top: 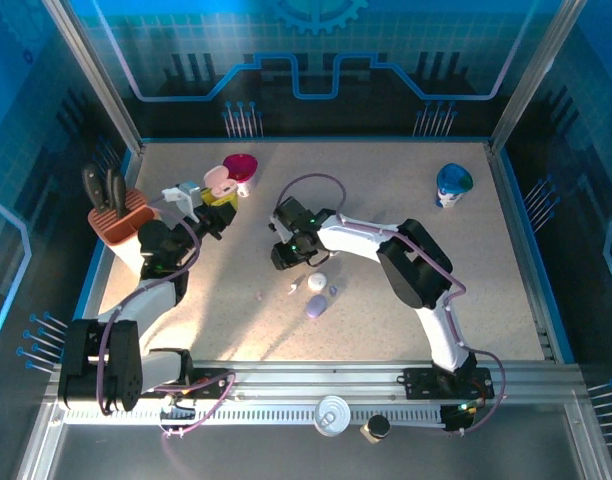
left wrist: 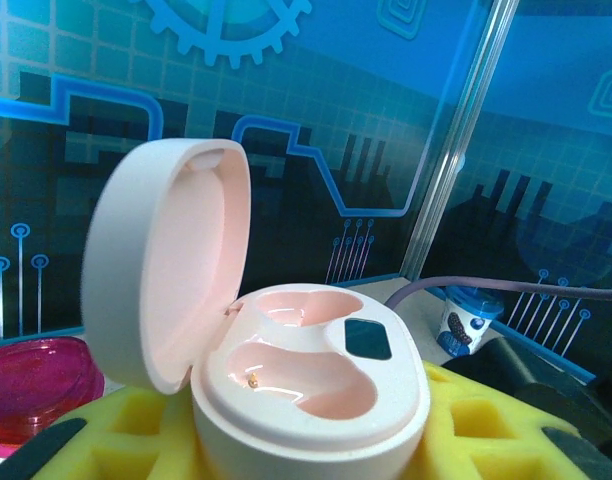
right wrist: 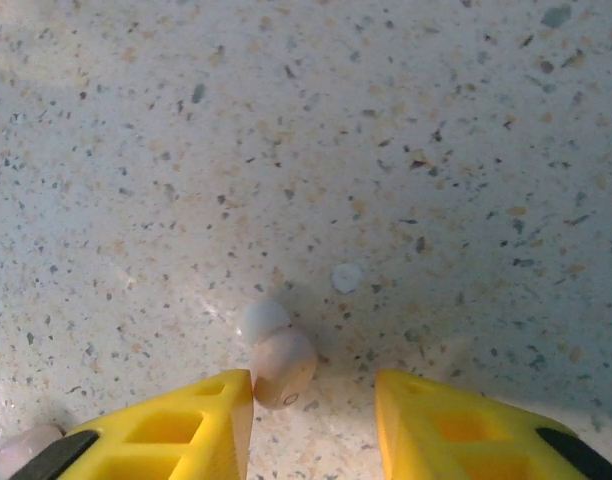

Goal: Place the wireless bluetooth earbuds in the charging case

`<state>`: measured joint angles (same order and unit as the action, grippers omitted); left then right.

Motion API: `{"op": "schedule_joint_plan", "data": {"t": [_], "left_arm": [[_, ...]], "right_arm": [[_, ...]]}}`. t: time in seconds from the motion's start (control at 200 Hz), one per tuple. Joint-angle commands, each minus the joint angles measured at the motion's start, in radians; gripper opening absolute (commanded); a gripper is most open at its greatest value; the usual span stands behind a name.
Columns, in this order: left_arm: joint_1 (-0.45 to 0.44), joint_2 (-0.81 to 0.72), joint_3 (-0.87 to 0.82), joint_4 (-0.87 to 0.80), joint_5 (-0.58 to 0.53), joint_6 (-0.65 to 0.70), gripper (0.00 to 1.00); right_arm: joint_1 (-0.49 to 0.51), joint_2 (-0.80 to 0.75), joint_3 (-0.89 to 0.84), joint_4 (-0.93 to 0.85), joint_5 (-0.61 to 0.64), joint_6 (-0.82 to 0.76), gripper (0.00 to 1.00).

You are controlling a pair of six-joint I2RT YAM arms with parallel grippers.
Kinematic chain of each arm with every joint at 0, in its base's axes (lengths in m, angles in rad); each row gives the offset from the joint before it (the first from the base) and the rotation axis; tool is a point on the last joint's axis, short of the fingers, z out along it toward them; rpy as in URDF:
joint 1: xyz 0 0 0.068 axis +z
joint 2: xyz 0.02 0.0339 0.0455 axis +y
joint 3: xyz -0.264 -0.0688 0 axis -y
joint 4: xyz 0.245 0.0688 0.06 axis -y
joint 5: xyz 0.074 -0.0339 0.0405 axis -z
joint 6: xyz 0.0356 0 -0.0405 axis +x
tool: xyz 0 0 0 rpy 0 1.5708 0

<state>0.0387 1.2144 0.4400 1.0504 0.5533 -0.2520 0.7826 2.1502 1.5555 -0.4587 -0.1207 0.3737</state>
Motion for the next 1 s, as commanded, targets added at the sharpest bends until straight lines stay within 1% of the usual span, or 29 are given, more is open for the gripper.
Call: {"op": "schedule_joint_plan", "data": {"t": [0.0, 0.195, 0.36, 0.505, 0.575, 0.665, 0.88, 0.99], "left_arm": [[0.012, -0.027, 0.005, 0.005, 0.005, 0.027, 0.36], [0.012, -0.023, 0.007, 0.005, 0.011, 0.026, 0.35], [0.012, -0.019, 0.010, 0.004, 0.016, 0.023, 0.35], [0.012, -0.019, 0.013, 0.000, 0.022, 0.021, 0.35], [0.010, -0.017, 0.012, 0.005, 0.026, 0.019, 0.35], [0.010, -0.016, 0.010, 0.011, 0.030, 0.013, 0.35], [0.010, -0.014, 0.009, 0.013, 0.033, 0.012, 0.35], [0.010, -0.014, 0.008, 0.007, 0.035, 0.018, 0.35]], "right_arm": [[-0.012, 0.022, 0.013, 0.025, -0.106, 0.050, 0.35], [-0.026, 0.041, 0.005, 0.052, -0.156, 0.070, 0.31], [-0.033, 0.053, 0.005, 0.055, -0.152, 0.074, 0.26], [-0.043, 0.055, 0.008, 0.038, -0.131, 0.074, 0.26], [-0.047, 0.059, 0.006, 0.037, -0.128, 0.079, 0.31], [-0.049, 0.064, 0.011, 0.043, -0.129, 0.088, 0.31], [-0.050, 0.075, 0.034, 0.028, -0.118, 0.090, 0.22], [-0.056, 0.041, 0.014, 0.029, -0.108, 0.088, 0.21]]}}
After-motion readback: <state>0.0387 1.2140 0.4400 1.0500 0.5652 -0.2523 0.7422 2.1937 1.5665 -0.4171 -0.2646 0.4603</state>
